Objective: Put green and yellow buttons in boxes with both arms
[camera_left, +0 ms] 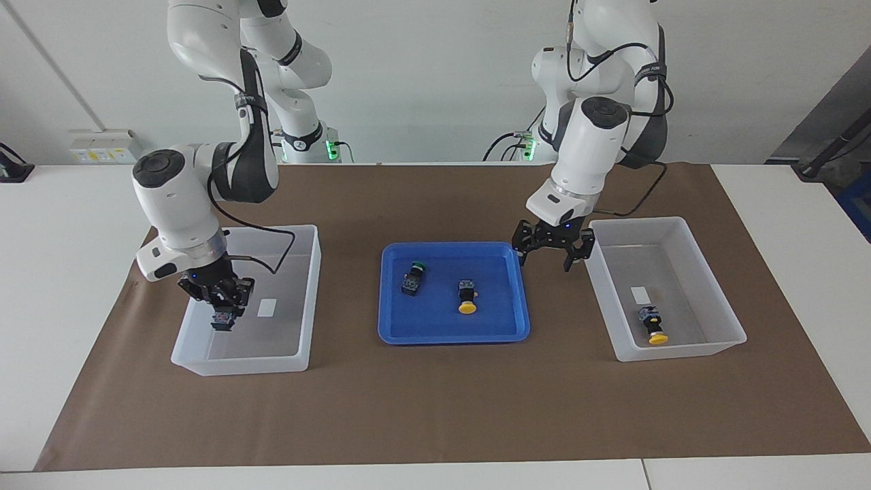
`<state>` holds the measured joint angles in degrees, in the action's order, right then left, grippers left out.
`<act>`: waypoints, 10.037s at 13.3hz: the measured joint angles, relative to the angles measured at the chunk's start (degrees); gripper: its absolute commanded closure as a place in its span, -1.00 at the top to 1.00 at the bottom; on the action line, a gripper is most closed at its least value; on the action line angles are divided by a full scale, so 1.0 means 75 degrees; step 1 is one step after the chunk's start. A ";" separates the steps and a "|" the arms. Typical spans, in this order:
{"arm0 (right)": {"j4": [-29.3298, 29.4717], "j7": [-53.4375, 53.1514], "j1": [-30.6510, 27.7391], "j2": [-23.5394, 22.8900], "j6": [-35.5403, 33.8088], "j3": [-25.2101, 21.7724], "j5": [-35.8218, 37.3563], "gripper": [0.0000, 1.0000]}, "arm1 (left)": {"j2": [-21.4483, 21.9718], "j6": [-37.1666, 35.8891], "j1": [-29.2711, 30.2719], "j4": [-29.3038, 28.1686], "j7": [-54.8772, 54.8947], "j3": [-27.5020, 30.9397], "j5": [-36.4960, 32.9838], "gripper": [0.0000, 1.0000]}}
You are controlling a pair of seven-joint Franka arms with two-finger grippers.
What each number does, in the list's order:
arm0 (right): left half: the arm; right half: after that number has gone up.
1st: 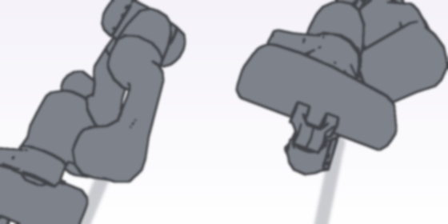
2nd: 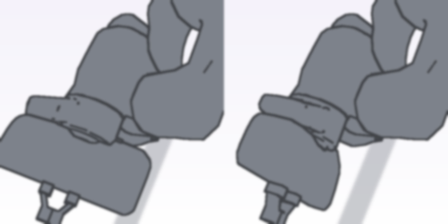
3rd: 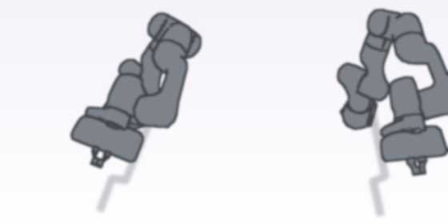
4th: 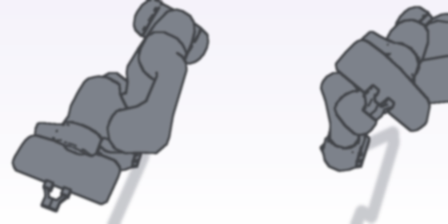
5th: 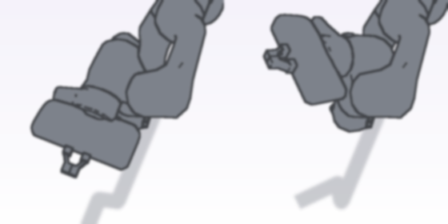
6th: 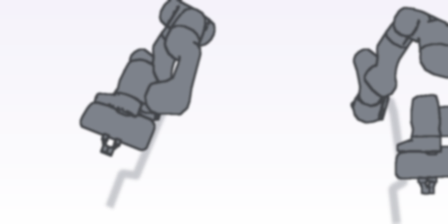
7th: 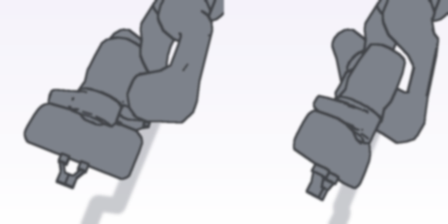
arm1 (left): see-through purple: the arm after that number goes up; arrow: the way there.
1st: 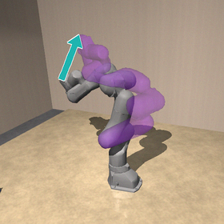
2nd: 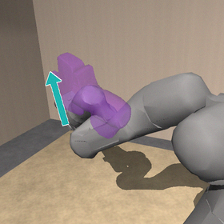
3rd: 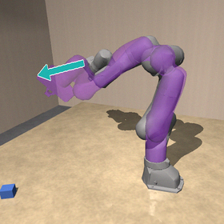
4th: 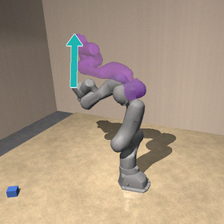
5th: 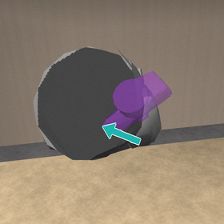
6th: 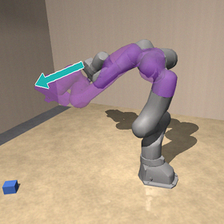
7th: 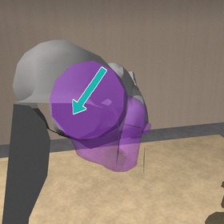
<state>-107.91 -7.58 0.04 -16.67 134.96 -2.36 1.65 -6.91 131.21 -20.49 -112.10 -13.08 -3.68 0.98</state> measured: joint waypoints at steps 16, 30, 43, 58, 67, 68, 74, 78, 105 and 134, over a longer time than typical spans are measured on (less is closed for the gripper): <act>-0.0593 -0.1083 0.0011 -0.0412 0.0996 0.0041 -0.0544 1.00 | -0.2030 0.1754 -0.1594 0.0110 -0.2502 0.0029 -0.0103 0.43; 0.1375 -0.2875 0.2120 0.0329 -0.1905 0.0294 -0.0546 1.00 | -0.1301 0.0993 -0.1301 0.0216 -0.2510 0.0337 -0.0135 -1.00; 0.1018 -0.5946 0.4311 -0.1502 -0.0529 0.0233 0.0548 1.00 | -0.0255 0.0242 0.2427 0.0292 0.0770 0.0416 -0.0219 -1.00; 0.0984 -0.5952 0.4533 -0.1325 -0.1139 0.0261 0.0901 -1.00 | -0.1716 0.2049 0.3675 -0.0216 0.2324 0.0311 -0.0222 -1.00; 0.1602 -0.3353 0.2521 0.0497 -0.2563 0.0132 0.0933 -1.00 | -0.1671 0.2282 0.3566 -0.0386 0.2341 0.0228 -0.0223 1.00; 0.1571 -0.2581 0.2147 0.0666 -0.2786 0.0133 0.0933 -1.00 | -0.1655 0.2312 0.3566 -0.0355 0.2341 0.0229 -0.0223 1.00; -0.0002 0.0565 0.0502 0.1218 -0.2540 0.0136 0.0310 -1.00 | -0.1113 0.1953 0.3566 -0.0280 0.2341 0.0229 -0.0223 1.00; -0.1422 0.0955 0.0404 0.1305 -0.0960 0.0172 0.0094 -1.00 | -0.0398 0.0995 0.3458 -0.0276 0.2342 0.0209 -0.0223 1.00; 0.2825 0.0148 0.0243 0.2242 -0.6323 0.0187 -0.0134 1.00 | 0.0912 -0.5452 0.2470 0.2975 0.2313 0.0361 -0.0223 1.00; 0.2297 0.0622 0.0282 0.2419 -0.6312 -0.0025 0.0128 1.00 | 0.1244 -0.5212 0.2477 0.2566 0.2371 0.0338 -0.0180 1.00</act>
<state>-90.68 -2.91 2.15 1.48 87.62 -2.55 2.61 2.41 92.12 -1.91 -92.85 4.71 -1.15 -0.37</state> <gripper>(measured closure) 0.000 0.000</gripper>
